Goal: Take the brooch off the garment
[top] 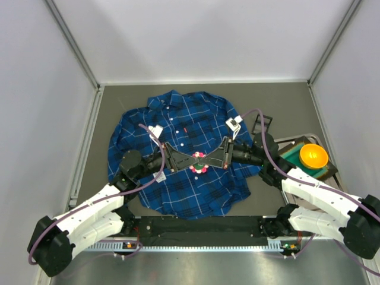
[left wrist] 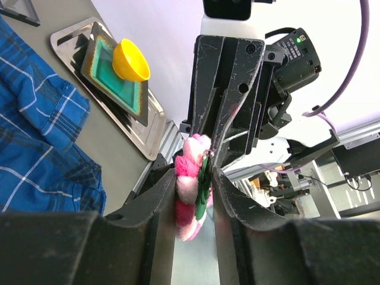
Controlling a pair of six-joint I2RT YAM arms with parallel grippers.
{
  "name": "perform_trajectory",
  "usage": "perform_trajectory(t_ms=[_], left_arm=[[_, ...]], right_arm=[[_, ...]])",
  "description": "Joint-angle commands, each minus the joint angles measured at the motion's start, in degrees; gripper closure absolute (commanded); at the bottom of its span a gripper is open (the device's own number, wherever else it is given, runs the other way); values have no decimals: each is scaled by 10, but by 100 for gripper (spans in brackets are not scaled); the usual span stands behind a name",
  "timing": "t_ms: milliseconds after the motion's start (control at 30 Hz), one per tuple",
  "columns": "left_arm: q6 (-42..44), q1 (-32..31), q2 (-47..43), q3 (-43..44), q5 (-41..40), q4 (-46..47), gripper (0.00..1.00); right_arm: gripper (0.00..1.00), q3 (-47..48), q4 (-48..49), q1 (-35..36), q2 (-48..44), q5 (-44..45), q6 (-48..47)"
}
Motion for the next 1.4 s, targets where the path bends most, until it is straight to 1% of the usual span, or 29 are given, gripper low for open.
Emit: perform_trajectory(t_ms=[0, 333, 400, 433, 533, 600, 700, 733, 833, 1000, 1067, 1133, 1200, 1233, 1267, 1300, 1333, 1367], left_arm=[[6, -1, 3, 17, 13, 33, 65], [11, 0, -10, 18, 13, 9, 58], [12, 2, -16, 17, 8, -10, 50], [11, 4, -25, 12, 8, -12, 40], [7, 13, -47, -2, 14, -21, 32], [1, 19, -70, -11, 17, -26, 30], [7, 33, -97, -19, 15, -57, 28], [10, 39, -99, -20, 16, -73, 28], [4, 41, -90, -23, 25, -65, 28], [-3, 42, -50, -11, 34, -53, 36], [-17, 41, -36, -11, 50, -22, 38], [-26, 42, -23, -13, 57, 0, 50], [-29, 42, -23, -15, 59, 8, 57], [-29, 43, -25, -15, 59, 9, 64], [-29, 43, -28, -15, 59, 8, 67], [-29, 44, -29, -15, 64, 12, 73], [-31, 45, -28, -14, 66, 15, 84], [-36, 46, -27, -13, 68, 15, 90]], right_arm=[[100, 21, 14, 18, -2, -2, -21], [100, 22, 9, 19, -2, 0, -22], [100, 22, 5, 19, -4, 4, -24], [100, 22, 4, 19, -6, 6, -24], [100, 21, -1, 19, -10, 12, -26], [100, 21, -8, 19, -12, 18, -29], [100, 21, -9, 18, -14, 17, -29], [100, 21, -7, 19, -13, 16, -26], [100, 22, 2, 19, -11, 14, -21], [100, 23, 19, 19, -11, 0, -15], [100, 23, 23, 18, -11, -3, -15], [100, 24, 26, 19, -10, -7, -13], [100, 26, 24, 19, -10, -7, -14], [100, 28, 22, 18, -10, -7, -16], [100, 29, 17, 18, -10, -6, -19], [100, 34, 6, 18, -9, -6, -22], [100, 38, -4, 18, -4, -5, -30], [100, 44, -19, 18, 0, -5, -39]])
